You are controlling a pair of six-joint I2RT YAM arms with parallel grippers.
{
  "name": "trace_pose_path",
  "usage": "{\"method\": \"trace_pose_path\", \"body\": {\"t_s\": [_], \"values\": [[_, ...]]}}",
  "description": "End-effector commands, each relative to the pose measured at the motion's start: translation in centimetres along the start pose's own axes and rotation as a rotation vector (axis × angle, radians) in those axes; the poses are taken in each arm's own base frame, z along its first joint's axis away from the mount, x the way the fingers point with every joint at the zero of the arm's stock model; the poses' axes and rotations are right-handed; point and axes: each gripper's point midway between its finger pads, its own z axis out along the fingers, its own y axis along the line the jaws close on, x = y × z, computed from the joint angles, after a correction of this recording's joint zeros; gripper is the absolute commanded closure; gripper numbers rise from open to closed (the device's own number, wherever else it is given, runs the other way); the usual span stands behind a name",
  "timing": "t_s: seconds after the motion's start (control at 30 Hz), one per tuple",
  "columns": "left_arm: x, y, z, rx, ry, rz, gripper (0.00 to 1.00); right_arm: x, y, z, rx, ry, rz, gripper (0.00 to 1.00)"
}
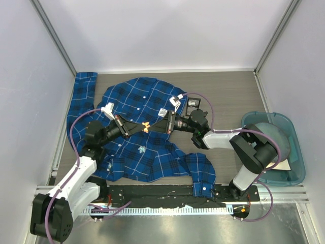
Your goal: Remove the brooch from the garment
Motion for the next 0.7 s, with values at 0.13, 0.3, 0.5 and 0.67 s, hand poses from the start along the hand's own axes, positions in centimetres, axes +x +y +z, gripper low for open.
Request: {"method": "trace_pose_path", "body": {"t_s": [0.13, 0.3, 0.5, 0.67], "values": [[-0.8, -2.7, -0.2, 0.057, -0.003, 0.104, 1.0, -0.9, 0.7, 1.0, -0.023, -0.015, -0.042, 0.74], [-0.8, -2.8, -0.3, 0.056, -0.006, 0.107, 1.0, -0.9, 0.4, 0.8, 0.001, -0.027, -0.052, 0.76], [-0.9, -3.0, -0.5, 0.053, -0.019, 0.112, 1.0, -1.0, -0.2, 0.4, 0.056, -0.053, -0.057, 0.76], [-1.1, -3.1, -0.5, 0.046, -0.027, 0.116, 1.0, -1.3, -0.1, 0.1, 0.079, -0.084, -0.075, 0.75]]}}
